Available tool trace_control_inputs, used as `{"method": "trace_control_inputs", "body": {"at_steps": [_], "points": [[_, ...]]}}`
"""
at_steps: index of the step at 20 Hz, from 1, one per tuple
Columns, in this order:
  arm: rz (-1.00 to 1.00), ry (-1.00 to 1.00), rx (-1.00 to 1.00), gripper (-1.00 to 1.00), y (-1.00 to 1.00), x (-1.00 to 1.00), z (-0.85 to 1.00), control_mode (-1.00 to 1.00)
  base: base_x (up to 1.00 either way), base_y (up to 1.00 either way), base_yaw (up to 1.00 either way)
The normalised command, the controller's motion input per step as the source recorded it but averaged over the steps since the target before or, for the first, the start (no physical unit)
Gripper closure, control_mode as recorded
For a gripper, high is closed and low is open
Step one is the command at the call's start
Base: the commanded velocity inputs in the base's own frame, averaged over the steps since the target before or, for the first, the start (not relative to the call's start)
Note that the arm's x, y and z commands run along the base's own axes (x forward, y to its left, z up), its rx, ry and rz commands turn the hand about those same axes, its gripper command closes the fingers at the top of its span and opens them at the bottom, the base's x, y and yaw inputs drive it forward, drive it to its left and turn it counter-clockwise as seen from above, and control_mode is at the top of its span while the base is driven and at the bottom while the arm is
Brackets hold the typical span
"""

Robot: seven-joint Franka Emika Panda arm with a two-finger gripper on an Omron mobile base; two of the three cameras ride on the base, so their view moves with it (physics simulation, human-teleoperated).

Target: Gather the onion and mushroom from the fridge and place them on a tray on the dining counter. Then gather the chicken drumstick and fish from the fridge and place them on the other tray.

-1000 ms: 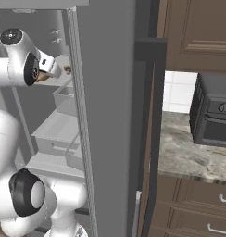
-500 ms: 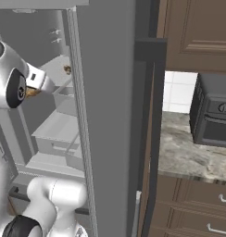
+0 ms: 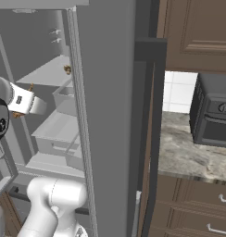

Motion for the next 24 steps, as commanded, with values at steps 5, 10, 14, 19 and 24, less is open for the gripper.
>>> {"method": "trace_control_inputs", "body": {"at_steps": [5,10,14,19,24], "points": [[0.00,0.00,0.00,1.00,-0.35,-0.60,0.04,-1.00,0.00,0.00,0.00],[0.00,0.00,0.00,1.00,-0.23,-0.17,0.00,-1.00,0.00,0.00,0.00],[0.00,0.00,0.00,1.00,0.00,0.00,0.00,-1.00,0.00,0.00,0.00],[-0.08,-0.07,0.00,1.00,0.00,-0.55,-0.03,-1.00,0.00,0.00,0.00],[-0.15,-0.04,0.00,1.00,0.02,-0.60,-0.03,-1.00,0.00,0.00,0.00]]}}
